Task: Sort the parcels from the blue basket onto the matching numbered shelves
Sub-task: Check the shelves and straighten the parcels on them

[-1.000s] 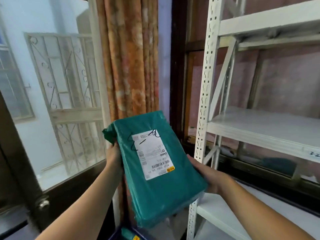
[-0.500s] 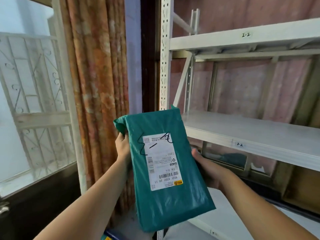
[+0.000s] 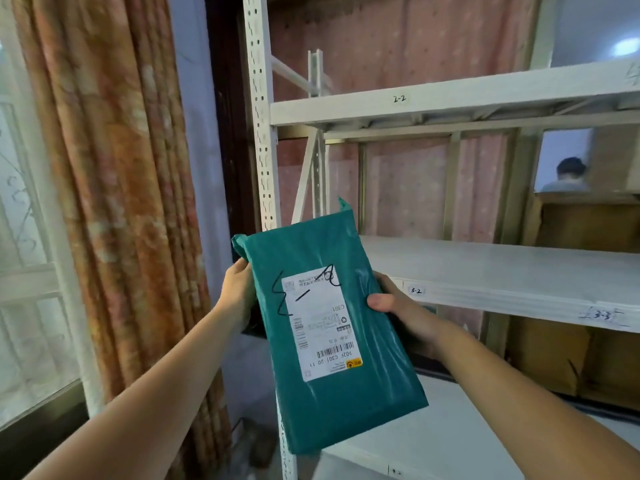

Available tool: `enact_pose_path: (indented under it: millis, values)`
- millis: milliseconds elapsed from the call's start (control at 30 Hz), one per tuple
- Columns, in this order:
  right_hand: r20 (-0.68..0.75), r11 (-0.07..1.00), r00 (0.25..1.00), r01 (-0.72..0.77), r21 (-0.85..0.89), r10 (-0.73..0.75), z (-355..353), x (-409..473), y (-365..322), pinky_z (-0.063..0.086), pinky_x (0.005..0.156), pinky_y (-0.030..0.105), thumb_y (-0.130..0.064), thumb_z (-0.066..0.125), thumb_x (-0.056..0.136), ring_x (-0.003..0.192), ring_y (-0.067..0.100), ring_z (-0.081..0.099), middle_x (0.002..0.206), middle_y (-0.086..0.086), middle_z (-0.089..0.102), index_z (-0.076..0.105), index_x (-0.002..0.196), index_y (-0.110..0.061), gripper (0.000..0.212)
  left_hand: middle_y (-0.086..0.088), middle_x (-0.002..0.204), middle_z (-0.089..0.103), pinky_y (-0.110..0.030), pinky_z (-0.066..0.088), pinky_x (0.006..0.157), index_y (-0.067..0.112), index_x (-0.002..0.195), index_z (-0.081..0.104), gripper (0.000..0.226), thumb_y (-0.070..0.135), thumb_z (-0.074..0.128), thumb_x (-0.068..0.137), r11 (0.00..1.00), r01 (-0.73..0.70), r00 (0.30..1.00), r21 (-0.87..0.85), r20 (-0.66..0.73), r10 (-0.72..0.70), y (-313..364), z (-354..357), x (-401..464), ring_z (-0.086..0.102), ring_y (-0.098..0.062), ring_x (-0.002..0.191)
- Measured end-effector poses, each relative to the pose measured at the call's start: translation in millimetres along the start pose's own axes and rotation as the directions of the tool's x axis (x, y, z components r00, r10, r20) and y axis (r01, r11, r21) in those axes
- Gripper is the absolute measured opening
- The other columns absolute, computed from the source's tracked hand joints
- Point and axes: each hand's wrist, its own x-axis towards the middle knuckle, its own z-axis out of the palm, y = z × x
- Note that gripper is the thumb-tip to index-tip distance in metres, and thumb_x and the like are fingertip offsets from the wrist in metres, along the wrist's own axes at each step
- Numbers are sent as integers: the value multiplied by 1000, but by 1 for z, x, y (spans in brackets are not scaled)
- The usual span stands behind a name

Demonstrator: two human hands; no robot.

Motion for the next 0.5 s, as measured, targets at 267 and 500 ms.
enact_pose_path:
  millis: [267, 500]
  values:
    - [-62, 823, 997, -8, -568, -34, -24, 9, -34, 43, 110, 39, -66, 78, 51, 127, 14, 47, 142, -10, 31, 33, 147, -45, 109, 8, 124, 69, -42, 50, 108, 27, 118, 69, 33, 11, 43, 106, 906, -325, 944, 270, 144, 296, 64, -12, 26, 63, -10, 118]
    - [32, 587, 994, -38, -809, 109, -7, 37, -70, 37, 114, 41, -63, 82, 66, 131, 16, 37, 142, -11, 25, 30, 148, -45, 99, 23, 162, 22, -30, 28, 119, 50, 122, 68, 41, 45, 80, 83, 253, -744, 629, 618, 776, -46, 77, 30, 5, 28, -3, 144]
